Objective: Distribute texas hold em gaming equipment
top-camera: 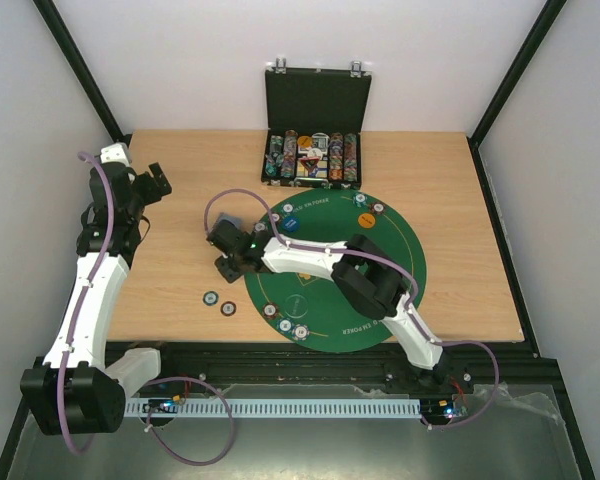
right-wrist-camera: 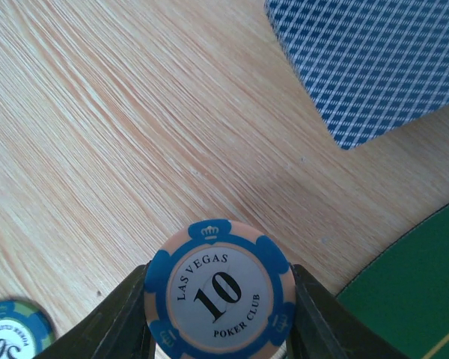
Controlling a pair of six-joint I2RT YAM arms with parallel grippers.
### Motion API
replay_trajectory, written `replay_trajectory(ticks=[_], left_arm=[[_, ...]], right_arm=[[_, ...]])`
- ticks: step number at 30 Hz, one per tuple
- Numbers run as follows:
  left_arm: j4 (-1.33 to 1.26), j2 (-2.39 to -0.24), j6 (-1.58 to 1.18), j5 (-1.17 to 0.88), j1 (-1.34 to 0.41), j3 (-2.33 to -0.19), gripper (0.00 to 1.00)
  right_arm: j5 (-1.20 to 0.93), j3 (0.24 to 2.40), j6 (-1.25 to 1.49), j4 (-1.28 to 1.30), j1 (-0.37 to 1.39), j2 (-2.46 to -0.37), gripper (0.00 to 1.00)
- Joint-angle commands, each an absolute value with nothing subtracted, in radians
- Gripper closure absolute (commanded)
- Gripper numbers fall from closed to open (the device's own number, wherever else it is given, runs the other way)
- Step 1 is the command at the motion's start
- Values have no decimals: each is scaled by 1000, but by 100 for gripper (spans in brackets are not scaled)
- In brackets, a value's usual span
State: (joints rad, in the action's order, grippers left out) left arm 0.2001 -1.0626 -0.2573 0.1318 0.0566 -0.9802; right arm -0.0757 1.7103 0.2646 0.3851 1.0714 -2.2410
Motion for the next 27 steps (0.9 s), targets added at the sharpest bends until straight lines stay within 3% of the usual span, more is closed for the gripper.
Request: replay_trajectory(ticks=[1,14,27], left_arm=[[184,-1059,-253,133,60,-971,0],[184,-1060,-253,135,60,-971,1],[184,-1060,-253,133,60,-971,1]], right_arm=[[-64,1746,239,435,1081,-2270,69],[-26,1758,226,465,1088,-2290,66],[-10,1772,198,488,1104,-2298,56]])
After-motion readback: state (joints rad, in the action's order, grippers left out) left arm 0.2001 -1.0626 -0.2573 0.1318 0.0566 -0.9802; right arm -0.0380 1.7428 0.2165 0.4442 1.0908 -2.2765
